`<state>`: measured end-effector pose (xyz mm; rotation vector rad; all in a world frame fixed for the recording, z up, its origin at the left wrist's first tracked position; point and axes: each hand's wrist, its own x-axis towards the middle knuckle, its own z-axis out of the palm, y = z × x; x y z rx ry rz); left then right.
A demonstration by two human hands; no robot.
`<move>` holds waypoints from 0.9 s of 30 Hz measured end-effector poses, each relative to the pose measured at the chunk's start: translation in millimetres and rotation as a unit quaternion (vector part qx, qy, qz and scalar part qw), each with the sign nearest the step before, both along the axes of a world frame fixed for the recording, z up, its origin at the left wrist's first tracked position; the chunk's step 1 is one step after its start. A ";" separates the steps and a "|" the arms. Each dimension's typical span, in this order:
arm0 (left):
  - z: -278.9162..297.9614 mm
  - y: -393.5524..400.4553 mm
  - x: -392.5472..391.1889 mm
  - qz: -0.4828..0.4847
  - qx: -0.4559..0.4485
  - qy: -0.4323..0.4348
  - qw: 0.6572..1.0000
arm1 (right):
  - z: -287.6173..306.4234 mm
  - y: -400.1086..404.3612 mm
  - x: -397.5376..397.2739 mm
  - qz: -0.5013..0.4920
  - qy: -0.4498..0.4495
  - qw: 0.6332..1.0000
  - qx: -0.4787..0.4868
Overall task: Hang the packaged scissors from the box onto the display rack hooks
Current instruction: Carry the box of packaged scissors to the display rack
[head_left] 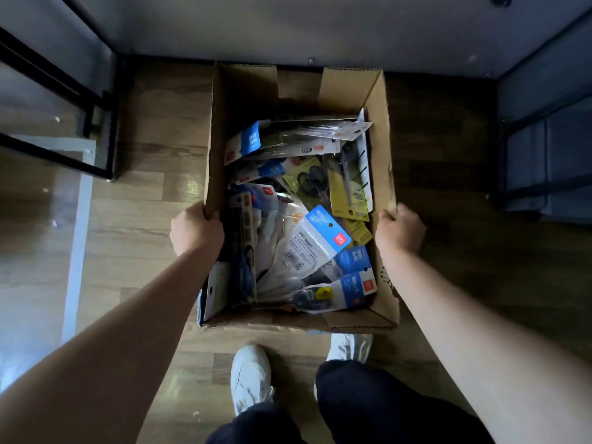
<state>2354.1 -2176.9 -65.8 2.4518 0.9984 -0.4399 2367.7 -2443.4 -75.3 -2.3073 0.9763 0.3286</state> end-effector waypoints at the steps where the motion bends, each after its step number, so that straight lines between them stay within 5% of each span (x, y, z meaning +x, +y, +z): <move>1: -4.4 0.0 6.0 -0.003 0.002 -0.009 1.000 | -5.2 -0.7 3.4 0.002 -0.005 1.000 -0.001; 15: -65.2 12.2 26.7 -0.019 0.016 -0.060 0.998 | -60.9 9.0 32.6 0.020 -0.012 1.000 -0.011; 22: -48.6 10.4 23.3 -0.039 0.019 -0.069 0.997 | -45.0 10.0 22.1 0.132 0.014 0.988 -0.077; 27: -35.8 -3.3 20.5 -0.284 0.150 -0.134 0.937 | -36.1 14.2 16.9 0.312 -0.077 0.929 -0.184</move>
